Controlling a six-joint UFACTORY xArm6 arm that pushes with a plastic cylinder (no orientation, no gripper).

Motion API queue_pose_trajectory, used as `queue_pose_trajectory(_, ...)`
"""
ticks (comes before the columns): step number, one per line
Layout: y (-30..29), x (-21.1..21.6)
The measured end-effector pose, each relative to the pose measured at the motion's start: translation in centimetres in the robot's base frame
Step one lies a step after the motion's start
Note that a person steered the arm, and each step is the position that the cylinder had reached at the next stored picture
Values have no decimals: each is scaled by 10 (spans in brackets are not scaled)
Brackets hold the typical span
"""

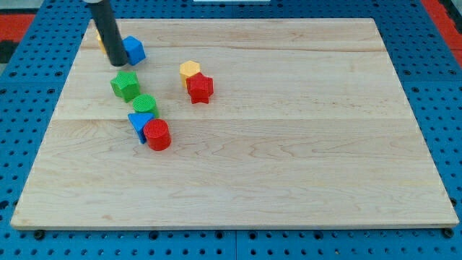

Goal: Separate yellow hexagon from red star

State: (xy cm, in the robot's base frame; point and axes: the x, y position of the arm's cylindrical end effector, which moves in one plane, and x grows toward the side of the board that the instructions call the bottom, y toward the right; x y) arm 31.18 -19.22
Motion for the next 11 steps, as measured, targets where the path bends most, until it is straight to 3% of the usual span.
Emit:
queue_pose_trajectory(3, 26, -25)
queue_pose_trajectory(5, 47, 24)
queue_pose_trajectory(11, 272, 42)
